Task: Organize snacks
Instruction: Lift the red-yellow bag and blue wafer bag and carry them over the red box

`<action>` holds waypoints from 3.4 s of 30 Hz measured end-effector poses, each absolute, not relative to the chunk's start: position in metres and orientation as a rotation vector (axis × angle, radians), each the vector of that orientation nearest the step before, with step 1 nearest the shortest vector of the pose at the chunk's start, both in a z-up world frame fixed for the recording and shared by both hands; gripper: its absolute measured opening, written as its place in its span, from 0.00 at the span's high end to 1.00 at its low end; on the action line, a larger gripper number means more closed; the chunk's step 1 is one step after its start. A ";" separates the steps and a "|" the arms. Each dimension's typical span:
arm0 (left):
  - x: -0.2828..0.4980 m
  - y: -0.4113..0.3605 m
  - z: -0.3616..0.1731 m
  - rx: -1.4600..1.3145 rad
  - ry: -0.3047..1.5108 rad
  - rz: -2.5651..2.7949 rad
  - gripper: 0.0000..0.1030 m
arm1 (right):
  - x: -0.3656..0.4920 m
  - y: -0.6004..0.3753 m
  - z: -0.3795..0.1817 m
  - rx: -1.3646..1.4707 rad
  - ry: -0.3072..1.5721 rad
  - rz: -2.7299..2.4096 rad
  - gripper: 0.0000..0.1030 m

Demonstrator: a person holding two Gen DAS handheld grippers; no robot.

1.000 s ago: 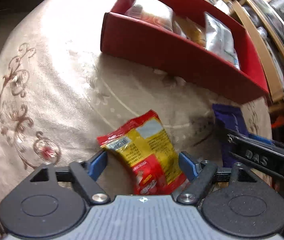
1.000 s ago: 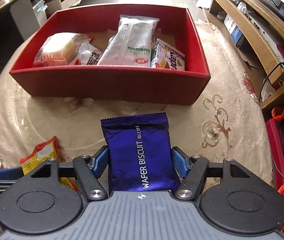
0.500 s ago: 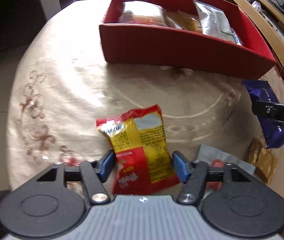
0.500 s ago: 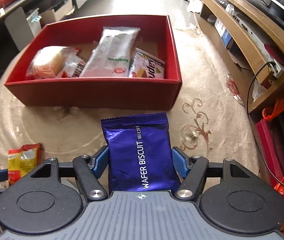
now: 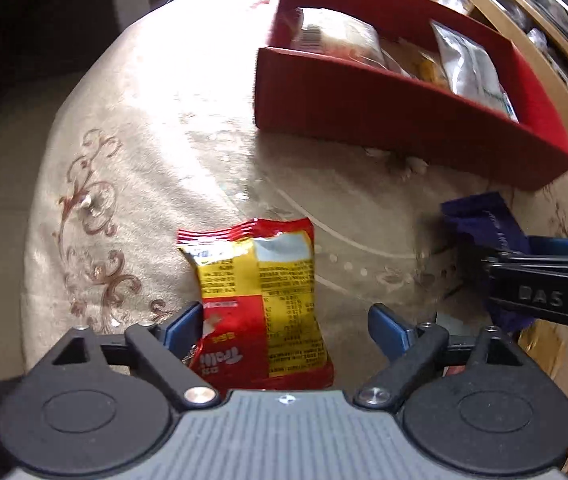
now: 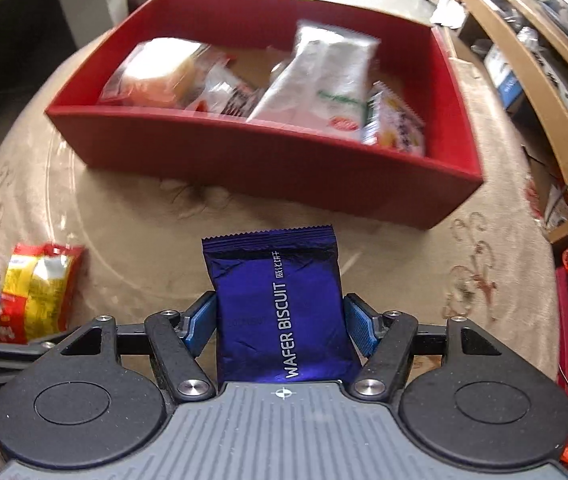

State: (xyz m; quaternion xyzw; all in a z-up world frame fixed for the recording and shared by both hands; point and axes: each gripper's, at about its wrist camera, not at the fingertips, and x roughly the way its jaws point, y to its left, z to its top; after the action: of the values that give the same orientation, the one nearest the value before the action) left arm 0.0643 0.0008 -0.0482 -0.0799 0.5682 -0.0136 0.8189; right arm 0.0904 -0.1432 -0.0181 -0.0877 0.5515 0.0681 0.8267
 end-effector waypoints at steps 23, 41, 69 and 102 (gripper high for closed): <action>0.064 0.013 -0.041 -0.138 1.180 -0.024 0.53 | 0.083 -0.128 -0.015 -0.218 1.158 0.131 0.30; 0.070 0.006 -0.022 -0.110 1.126 -0.106 0.54 | 0.069 -0.124 0.013 -0.155 1.071 0.111 0.30; 0.113 -0.003 0.019 -0.101 1.004 -0.168 0.54 | 0.094 -0.136 0.042 -0.070 0.977 0.084 0.30; 0.150 -0.015 0.039 -0.095 0.936 -0.166 0.54 | 0.121 -0.147 0.056 0.000 0.904 0.033 0.30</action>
State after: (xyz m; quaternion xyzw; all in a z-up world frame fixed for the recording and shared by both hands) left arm 0.1503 -0.0151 0.0386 -0.0458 0.4503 -0.0800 0.8881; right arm 0.1205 -0.1472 0.0564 0.0002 0.4369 0.0161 0.8994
